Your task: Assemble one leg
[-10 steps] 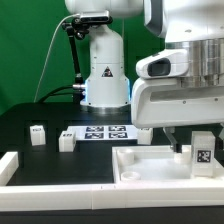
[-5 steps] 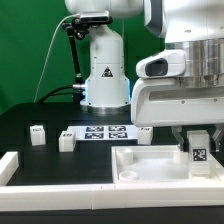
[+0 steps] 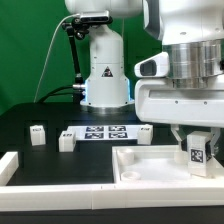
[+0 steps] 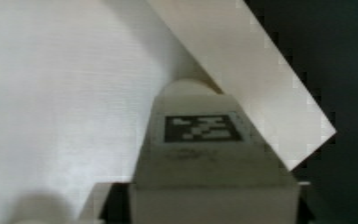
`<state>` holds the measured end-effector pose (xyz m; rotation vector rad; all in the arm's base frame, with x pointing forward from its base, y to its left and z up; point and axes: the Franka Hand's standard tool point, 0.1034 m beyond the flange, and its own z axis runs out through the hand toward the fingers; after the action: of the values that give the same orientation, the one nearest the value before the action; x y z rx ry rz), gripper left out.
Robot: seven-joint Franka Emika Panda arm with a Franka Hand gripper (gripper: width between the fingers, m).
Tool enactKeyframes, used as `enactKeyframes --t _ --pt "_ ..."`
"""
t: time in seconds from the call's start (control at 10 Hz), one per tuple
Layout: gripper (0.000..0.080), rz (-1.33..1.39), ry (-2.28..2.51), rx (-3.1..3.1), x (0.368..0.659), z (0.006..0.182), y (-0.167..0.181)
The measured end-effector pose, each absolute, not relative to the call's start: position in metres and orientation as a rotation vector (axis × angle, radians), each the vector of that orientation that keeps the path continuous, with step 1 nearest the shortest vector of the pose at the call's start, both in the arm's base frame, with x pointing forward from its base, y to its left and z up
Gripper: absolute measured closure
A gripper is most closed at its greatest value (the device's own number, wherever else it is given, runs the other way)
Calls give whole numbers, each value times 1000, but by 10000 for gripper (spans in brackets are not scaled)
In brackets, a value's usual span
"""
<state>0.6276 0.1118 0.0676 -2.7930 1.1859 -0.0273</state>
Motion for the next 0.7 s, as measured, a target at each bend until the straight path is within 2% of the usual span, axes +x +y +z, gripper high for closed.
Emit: enactKeyframes --t 0.7 --pt "509 15 2180 -2068 622 66 113"
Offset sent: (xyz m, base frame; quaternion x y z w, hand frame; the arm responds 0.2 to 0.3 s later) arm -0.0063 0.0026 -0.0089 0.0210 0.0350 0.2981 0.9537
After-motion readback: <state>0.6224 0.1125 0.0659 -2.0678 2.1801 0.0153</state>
